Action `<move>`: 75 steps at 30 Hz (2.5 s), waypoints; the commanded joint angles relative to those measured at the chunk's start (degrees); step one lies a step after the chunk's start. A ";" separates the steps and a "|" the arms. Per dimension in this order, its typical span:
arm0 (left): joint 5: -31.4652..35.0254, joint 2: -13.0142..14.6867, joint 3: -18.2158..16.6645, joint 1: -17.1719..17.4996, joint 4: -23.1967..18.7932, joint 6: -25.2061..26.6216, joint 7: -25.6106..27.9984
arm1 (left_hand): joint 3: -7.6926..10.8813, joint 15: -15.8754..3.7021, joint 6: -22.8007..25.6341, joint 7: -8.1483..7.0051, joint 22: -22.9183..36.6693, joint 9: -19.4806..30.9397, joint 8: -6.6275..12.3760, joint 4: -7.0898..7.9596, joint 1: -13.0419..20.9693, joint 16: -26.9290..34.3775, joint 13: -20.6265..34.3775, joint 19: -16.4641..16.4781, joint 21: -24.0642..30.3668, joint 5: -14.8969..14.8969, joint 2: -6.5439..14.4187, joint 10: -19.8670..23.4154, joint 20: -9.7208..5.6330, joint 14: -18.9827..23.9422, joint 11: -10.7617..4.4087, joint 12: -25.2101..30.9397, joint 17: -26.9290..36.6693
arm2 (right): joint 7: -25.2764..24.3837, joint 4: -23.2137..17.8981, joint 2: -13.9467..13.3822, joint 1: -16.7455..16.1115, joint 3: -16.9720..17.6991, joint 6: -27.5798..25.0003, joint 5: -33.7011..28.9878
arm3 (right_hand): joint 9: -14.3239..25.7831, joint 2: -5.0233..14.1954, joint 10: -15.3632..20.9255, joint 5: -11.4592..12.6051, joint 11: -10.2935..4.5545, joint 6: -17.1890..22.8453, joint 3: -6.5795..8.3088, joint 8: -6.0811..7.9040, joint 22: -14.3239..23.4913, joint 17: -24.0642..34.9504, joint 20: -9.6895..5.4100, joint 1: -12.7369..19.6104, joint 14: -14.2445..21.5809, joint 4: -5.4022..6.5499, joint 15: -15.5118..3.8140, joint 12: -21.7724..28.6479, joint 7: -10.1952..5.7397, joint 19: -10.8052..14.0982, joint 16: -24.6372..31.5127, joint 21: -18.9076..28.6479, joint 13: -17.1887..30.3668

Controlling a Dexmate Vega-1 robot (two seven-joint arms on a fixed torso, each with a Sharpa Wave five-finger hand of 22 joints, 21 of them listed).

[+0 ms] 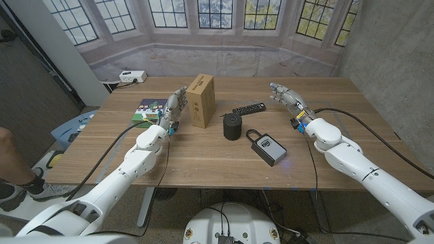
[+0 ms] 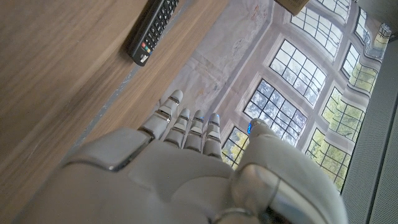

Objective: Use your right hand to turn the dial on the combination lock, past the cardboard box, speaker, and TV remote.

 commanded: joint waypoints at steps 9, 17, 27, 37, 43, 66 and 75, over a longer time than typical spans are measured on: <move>0.05 -1.23 0.18 -1.86 3.23 -1.74 -1.37 | 0.27 0.33 0.97 0.02 0.10 0.35 0.29 -0.03 0.51 0.09 0.21 0.72 0.15 0.12 0.20 0.25 0.20 0.27 0.21 0.42 0.25 | -2.06 -9.19 -5.98 -1.28 -1.03 -6.46 -8.36 | 0.14 -0.62 2.12 0.16 1.07 0.82 -0.79 0.37 0.06 0.02 -3.48 -1.88 1.03 0.19 -1.76 0.63 1.38 1.22 0.55 0.47 0.01; 0.17 -0.59 -0.15 -0.25 0.39 -1.78 -0.20 | 0.30 0.28 1.19 0.05 0.11 0.37 0.25 -0.02 0.48 0.07 0.22 0.77 0.15 0.11 0.17 0.32 0.25 0.28 0.27 0.42 0.26 | -2.63 -15.25 -10.18 -3.70 0.06 -9.41 -11.63 | 0.07 -0.89 2.76 0.23 1.33 1.38 -0.89 0.47 0.05 -0.15 -3.47 -2.19 1.12 0.06 -1.60 0.66 1.92 1.21 0.45 0.41 -0.11; 0.52 0.26 -0.51 2.66 -3.46 -1.83 1.78 | 0.35 0.43 1.38 0.07 0.11 0.39 0.16 -0.01 0.44 0.07 0.23 0.81 0.14 0.09 0.14 0.40 0.27 0.38 0.22 0.41 0.28 | -2.64 -20.25 -14.20 -6.67 1.07 -11.44 -15.47 | 0.01 -0.96 2.75 0.32 1.18 1.35 -0.78 0.33 0.04 -0.37 -3.38 -2.22 1.08 -0.24 -1.59 0.43 1.88 0.95 0.28 0.27 -0.19; 0.50 1.08 -1.12 4.65 -5.98 -1.71 3.13 | 0.38 0.41 1.43 0.08 0.11 0.41 0.04 0.01 0.40 0.06 0.23 0.92 0.16 0.08 0.12 0.48 0.26 0.43 0.33 0.41 0.29 | -0.44 -22.25 -16.03 -6.18 0.35 -12.90 -18.84 | -0.02 -1.08 2.77 0.33 1.07 1.31 -0.77 0.22 0.03 -0.50 -3.34 -2.36 0.97 -0.44 -1.43 0.28 1.84 0.93 0.15 0.24 -0.24; 0.52 1.16 -1.28 5.06 -6.15 -2.15 3.20 | 0.41 0.47 1.45 0.11 0.12 0.42 -0.03 0.02 0.37 0.06 0.24 0.96 0.15 0.08 0.11 0.53 0.29 0.48 0.29 0.41 0.29 | 1.09 -24.42 -17.63 -5.90 0.09 -14.99 -20.83 | -0.04 -1.05 2.94 0.37 1.13 1.31 -0.68 0.18 0.03 -0.58 -3.29 -2.35 0.95 -0.60 -1.43 0.26 1.83 0.93 0.09 0.24 -0.27; 0.35 1.85 -1.67 4.70 -4.72 -2.96 1.68 | 0.48 0.81 1.71 -0.01 0.12 0.44 -0.17 0.05 0.26 0.12 0.25 1.25 0.19 0.07 0.03 1.24 0.63 0.86 0.52 0.59 0.30 | 5.53 -35.82 -24.11 -6.38 -2.35 -29.15 -32.43 | -0.16 -0.80 -2.92 0.29 -0.39 -4.13 -1.06 -1.11 0.07 -0.66 -2.98 -3.65 -4.47 -1.53 -1.39 -1.35 1.36 -2.77 -1.16 -0.56 -0.43; 0.82 2.20 -1.53 4.77 -5.28 -2.49 2.07 | 0.52 0.80 1.99 0.12 0.12 0.45 -0.15 0.04 0.24 0.19 0.25 1.57 0.28 0.07 0.01 1.53 0.66 1.20 0.74 0.64 0.29 | 6.81 -37.58 -25.97 -6.94 -3.05 -30.73 -36.19 | -0.19 -0.74 -3.59 0.30 -1.03 -4.92 -1.50 -0.79 0.09 -0.70 -2.16 -4.81 -5.28 -1.54 -1.91 -1.03 1.03 -7.24 -0.80 -1.14 -0.49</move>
